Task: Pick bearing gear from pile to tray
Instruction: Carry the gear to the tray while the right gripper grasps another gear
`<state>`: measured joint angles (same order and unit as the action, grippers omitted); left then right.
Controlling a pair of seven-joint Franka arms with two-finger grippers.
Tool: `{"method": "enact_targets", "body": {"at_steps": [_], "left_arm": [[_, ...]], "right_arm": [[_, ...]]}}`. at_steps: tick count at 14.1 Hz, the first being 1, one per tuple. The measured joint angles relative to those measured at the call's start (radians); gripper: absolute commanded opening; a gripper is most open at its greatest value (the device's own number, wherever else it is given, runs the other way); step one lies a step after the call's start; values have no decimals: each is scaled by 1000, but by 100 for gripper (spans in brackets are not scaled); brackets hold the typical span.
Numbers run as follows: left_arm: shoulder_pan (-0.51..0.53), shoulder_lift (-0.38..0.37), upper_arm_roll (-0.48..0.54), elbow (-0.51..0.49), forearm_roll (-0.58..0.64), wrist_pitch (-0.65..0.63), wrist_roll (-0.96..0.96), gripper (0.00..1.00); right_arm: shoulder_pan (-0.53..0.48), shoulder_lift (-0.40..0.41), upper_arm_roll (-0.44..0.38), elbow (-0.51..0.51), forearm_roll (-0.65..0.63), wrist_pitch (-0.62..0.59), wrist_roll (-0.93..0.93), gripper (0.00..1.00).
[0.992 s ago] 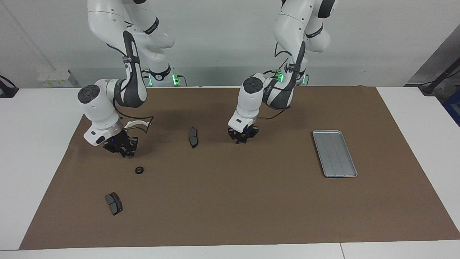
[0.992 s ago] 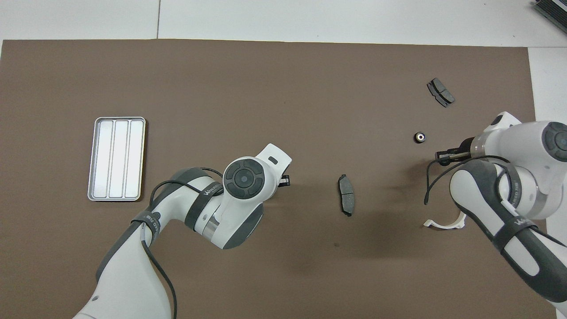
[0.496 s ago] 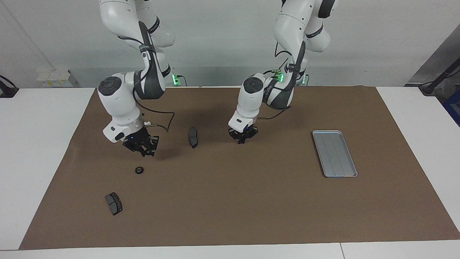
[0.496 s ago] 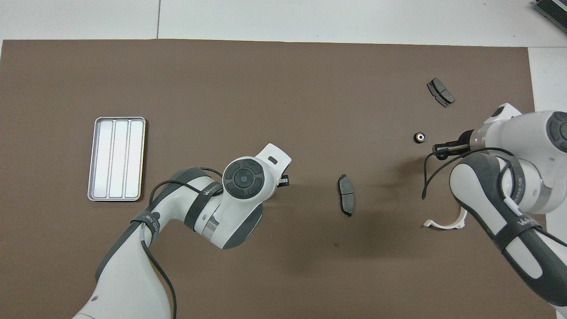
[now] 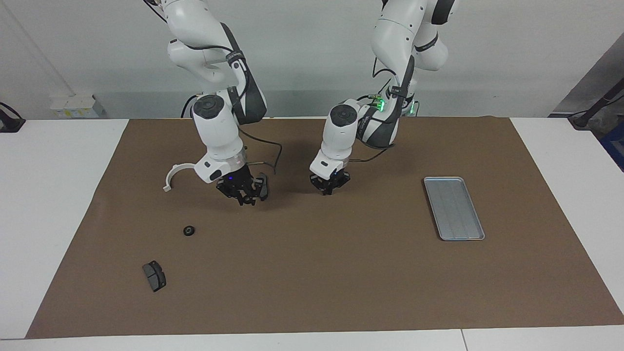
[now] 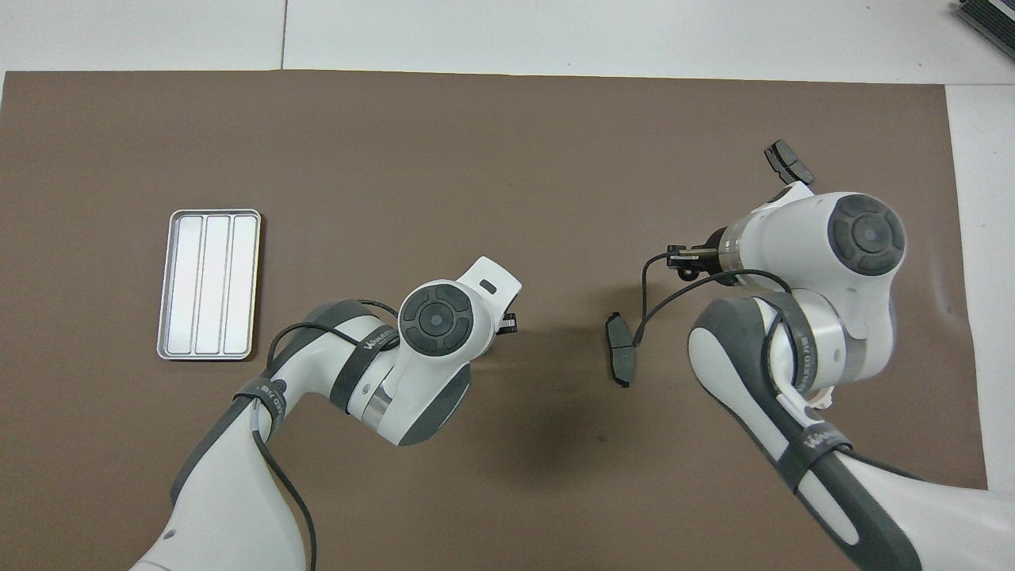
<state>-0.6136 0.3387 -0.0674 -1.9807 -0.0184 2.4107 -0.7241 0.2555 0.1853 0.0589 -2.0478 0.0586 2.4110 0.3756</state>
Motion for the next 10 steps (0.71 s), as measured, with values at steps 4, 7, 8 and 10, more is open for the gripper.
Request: {"method": "enact_targets", "body": {"at_steps": [4,7,8,10], "left_arm": [[79,-3,9,123,0,-102,0,0],[184,-32,10,166,-1,-136,23,0],[218,-49,10,169,-1,-152,43,0],[275,-81,11,170,-2,-204,103,0]], "right_arm": [[51,9,0,11,0,6,93,0],[143,34,0,32,0,29,213,0],[169,46,0,40,0,45,258,0],[216,72,0,47,0,88,335,0]]}}
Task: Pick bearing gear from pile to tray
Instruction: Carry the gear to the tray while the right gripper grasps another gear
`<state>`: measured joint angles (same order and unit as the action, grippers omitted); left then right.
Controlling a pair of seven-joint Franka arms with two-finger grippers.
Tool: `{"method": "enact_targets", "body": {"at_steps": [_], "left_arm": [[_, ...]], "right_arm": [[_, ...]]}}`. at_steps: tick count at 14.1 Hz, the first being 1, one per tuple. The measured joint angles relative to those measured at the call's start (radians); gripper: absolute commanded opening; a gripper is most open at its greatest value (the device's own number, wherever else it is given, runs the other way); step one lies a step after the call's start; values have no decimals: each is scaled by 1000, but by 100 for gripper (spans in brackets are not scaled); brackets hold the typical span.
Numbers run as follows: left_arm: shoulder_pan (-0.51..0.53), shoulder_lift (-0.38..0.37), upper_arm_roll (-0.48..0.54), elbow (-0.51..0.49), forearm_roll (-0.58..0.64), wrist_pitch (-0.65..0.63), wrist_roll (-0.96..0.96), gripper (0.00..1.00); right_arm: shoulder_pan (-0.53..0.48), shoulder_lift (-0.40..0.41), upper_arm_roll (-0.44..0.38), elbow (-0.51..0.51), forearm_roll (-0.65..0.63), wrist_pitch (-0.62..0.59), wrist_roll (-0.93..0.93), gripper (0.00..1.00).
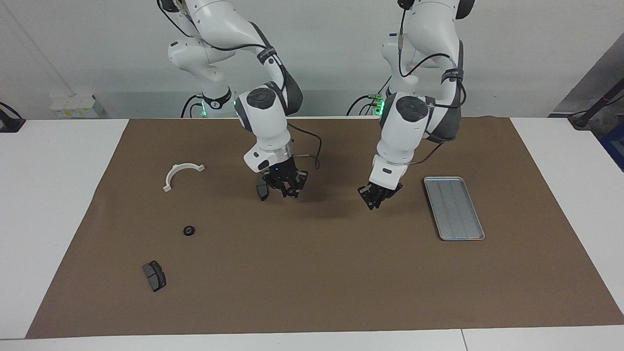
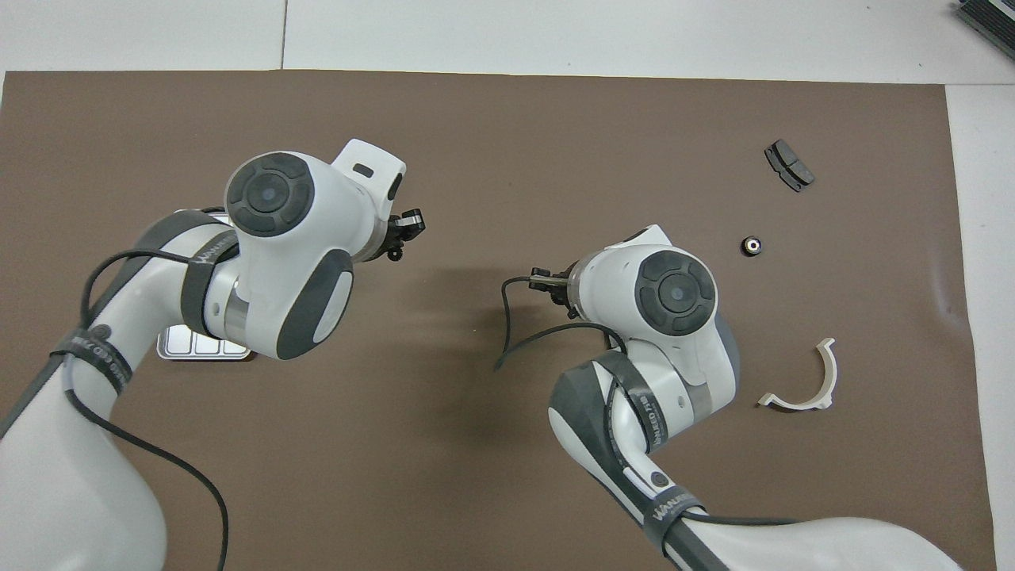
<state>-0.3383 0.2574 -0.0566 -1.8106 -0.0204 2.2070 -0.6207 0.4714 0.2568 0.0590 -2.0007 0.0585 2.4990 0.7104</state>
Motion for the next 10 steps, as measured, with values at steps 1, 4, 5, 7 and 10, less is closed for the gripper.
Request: {"method": "enact_targets", "body": {"at_steps": [1,4,5,7,10], "left_arm": [[30,-17,0,0,-5,-32,40,0],[136,-61,2,0,-31,-126,202,0],[171,-69,2,-1,-35,-147,252,0],[237,-72,4,-3,-39,-162,343,0],[309,-73,5,-14,-41,-165,462,0]], "right_arm": [[20,12,0,2,0,11,27,1],[84,51,0,4,0,45,113,3],[102,62,0,4,0,55,134,8],[127,80,-1,6,0,58,159,49],[140,95,-1,9,-3,58,162,100]]}}
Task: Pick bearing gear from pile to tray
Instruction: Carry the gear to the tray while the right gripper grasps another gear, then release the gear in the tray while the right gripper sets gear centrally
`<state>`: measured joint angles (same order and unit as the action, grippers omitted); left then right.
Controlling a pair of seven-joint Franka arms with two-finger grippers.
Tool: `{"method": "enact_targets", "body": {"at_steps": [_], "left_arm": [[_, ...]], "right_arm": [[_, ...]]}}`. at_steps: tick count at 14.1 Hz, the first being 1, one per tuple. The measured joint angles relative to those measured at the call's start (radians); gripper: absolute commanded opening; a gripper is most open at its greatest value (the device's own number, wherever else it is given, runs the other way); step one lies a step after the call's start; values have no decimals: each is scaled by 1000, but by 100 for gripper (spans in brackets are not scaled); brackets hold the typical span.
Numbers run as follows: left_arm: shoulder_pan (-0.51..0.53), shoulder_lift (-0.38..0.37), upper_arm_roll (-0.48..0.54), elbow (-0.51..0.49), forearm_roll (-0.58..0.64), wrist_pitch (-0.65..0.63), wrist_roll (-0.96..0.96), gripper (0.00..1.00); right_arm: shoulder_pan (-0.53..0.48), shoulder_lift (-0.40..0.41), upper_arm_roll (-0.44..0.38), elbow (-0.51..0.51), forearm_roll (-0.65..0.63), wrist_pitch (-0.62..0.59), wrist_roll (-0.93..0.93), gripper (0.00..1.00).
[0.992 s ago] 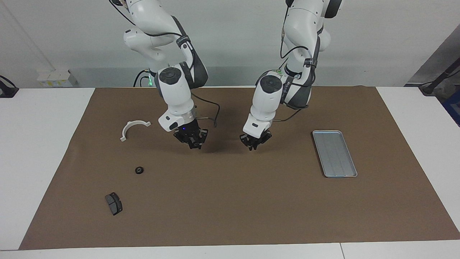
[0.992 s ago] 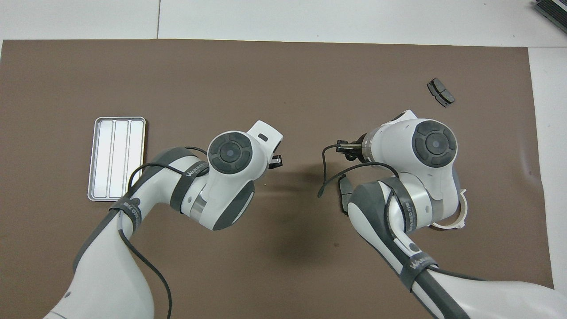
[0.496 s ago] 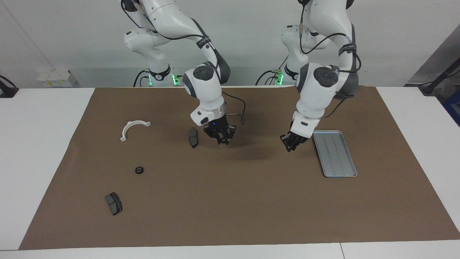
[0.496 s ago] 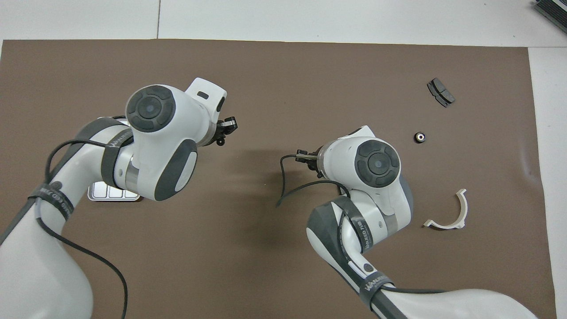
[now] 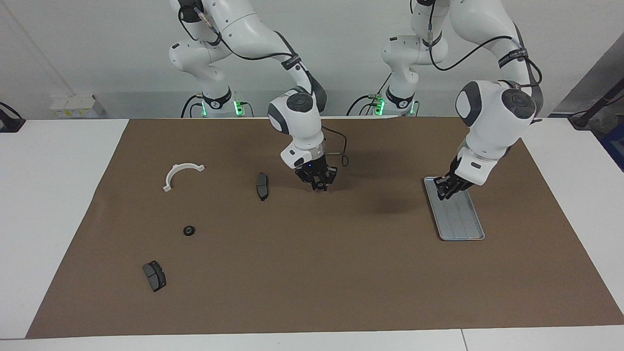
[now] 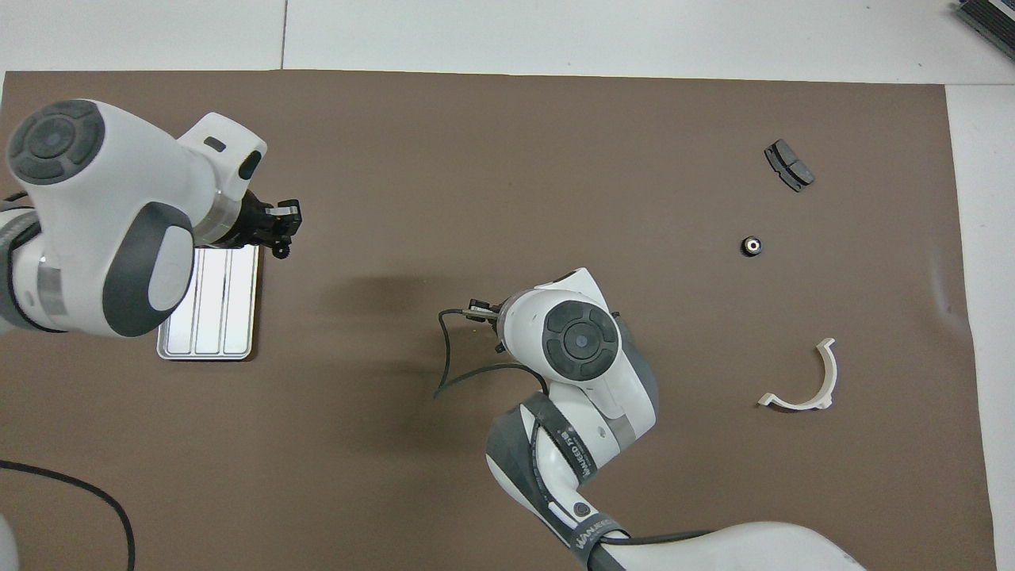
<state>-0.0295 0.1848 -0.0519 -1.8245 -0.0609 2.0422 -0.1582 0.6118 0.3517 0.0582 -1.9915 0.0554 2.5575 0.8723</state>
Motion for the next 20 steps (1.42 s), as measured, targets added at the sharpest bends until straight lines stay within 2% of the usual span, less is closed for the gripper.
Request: {"method": "enact_targets", "body": {"at_steps": [3,6,8,12,17,18,20], "left_arm": [[55,-5,1,-44,0,36,62,0],[80,-31,1,-152,0,152,78,0],[92,-45,1,-211,0,178,116,0],[108,-51,2,-283,-1,211,147,0],[113,-51,-3,-360,-1,272,152,0],[113,-51,-5,-375,-1,283,152,2],[113,-51,-8,-391,-1,292,153,17]], "right_arm": [[-5,-4,-10,11,-2,0,0,100],[-41,-28,-19,20,-3,-1,-27,100],[-104,-47,-21,20,-4,-18,-104,100],[-283,-89,-25,20,-4,-115,-393,100],[-450,-96,-27,19,-4,-152,-636,100],[-480,-96,-28,19,-5,-154,-675,100],[-543,-94,-28,19,-35,-154,-737,100]]}}
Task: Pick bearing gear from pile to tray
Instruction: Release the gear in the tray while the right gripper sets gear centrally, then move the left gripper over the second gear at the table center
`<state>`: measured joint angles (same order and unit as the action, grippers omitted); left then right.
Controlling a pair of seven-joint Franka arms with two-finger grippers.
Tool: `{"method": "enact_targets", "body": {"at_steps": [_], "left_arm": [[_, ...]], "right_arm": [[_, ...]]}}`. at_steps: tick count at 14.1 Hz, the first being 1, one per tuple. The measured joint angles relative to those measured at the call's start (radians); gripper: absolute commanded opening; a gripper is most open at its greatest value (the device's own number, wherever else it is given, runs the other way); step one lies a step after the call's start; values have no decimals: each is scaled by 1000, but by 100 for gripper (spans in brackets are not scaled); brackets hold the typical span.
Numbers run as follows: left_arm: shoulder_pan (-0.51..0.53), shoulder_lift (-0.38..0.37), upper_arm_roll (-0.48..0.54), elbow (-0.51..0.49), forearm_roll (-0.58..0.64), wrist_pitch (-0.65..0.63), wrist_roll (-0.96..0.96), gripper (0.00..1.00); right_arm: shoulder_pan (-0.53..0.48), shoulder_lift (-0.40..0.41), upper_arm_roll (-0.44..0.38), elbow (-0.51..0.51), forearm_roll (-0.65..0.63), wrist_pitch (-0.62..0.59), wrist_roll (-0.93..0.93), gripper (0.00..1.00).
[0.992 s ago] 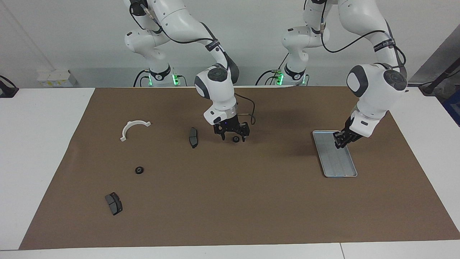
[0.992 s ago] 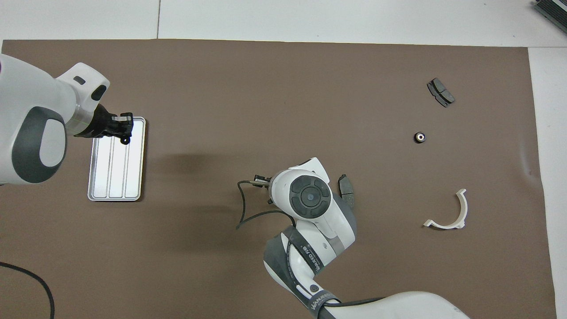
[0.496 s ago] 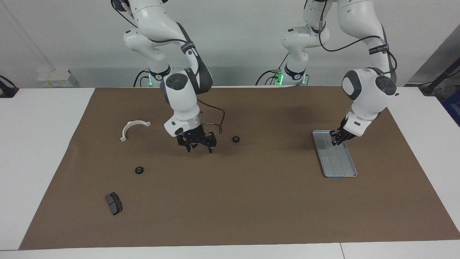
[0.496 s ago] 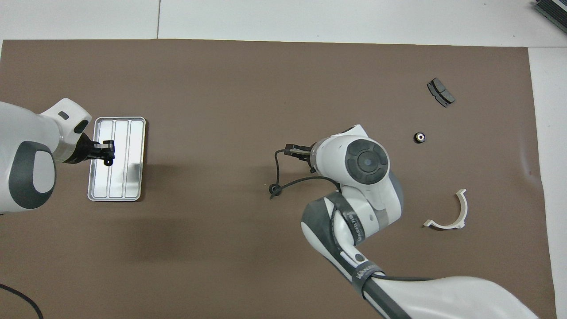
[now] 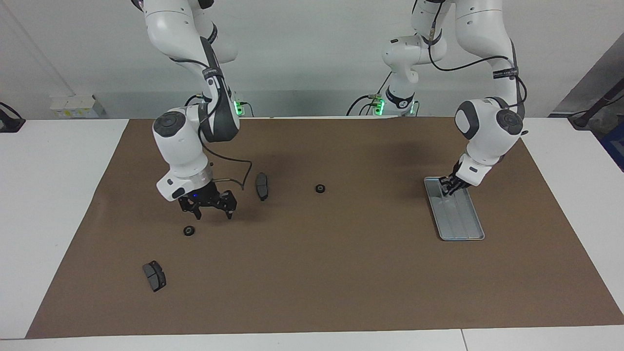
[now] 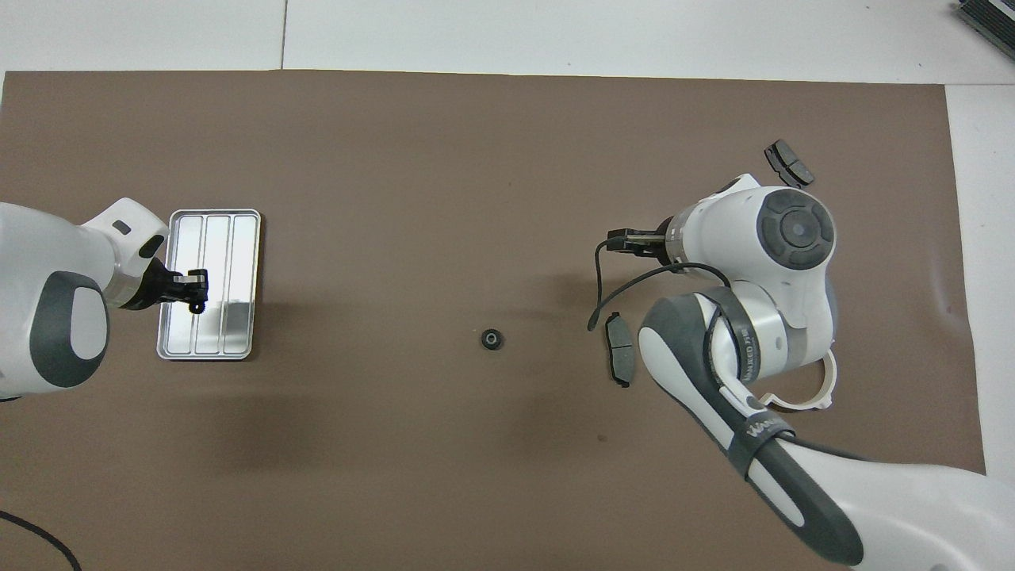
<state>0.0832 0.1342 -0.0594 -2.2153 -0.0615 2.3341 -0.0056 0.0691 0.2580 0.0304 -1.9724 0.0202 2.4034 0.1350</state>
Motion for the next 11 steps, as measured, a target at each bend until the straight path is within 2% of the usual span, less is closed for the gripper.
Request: {"method": "enact_targets", "body": {"at_steps": [2,3,7,9,11], "left_arm": [[-1,0,-3,-3,0,4,0,42],[-1,0,-4,-3,0,6,0,44],[-6,0,-5,2,0,11,0,44],[-14,0,-6,11,0,12,0,40],[-37,0,-8,28,-2,12,-21,39]], "right_arm": [[-52,8,0,0,-25,0,-31,100],[-69,16,0,0,-28,0,-48,100],[-97,81,0,25,-29,2,-82,100],[-98,118,1,48,-29,3,-82,92],[-102,143,1,60,-29,9,-82,85]]}}
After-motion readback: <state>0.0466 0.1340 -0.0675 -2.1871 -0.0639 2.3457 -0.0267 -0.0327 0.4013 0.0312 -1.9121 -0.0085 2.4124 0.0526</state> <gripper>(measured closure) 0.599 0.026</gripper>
